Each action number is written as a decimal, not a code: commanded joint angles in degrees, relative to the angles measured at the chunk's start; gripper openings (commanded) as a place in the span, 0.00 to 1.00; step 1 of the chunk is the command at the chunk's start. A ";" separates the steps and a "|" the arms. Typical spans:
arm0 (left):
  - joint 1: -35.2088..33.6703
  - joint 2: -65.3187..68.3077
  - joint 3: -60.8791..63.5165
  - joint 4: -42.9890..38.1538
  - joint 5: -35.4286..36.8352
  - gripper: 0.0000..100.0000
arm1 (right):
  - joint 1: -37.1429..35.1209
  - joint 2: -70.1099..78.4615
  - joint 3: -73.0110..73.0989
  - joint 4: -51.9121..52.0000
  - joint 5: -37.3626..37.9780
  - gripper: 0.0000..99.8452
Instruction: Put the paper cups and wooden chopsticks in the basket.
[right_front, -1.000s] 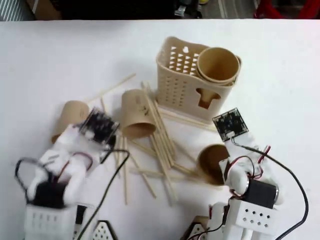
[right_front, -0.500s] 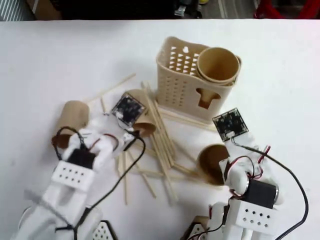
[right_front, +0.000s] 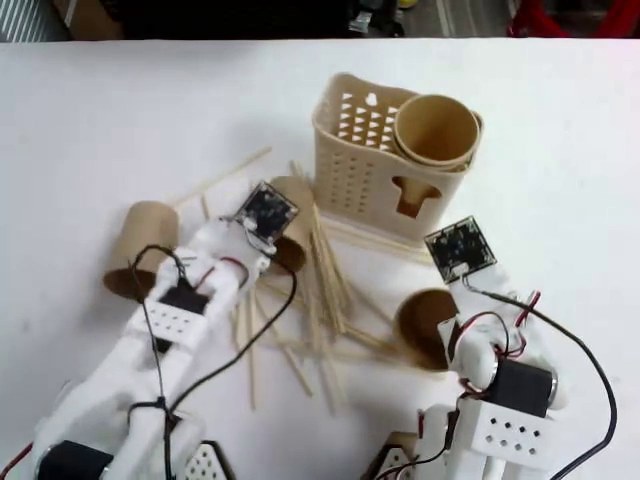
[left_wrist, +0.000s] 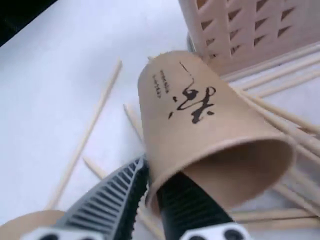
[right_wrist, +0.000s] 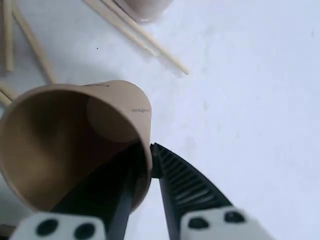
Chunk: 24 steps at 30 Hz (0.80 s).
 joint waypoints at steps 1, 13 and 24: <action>-1.36 -1.71 1.32 -1.32 0.62 0.02 | -2.95 -0.57 -5.19 3.38 1.58 0.02; -4.26 -21.76 11.96 -1.05 0.70 0.02 | -17.63 0.04 -32.88 18.86 1.93 0.02; -4.35 -29.58 16.44 -1.05 0.53 0.02 | -18.15 18.86 -58.20 18.33 -6.95 0.02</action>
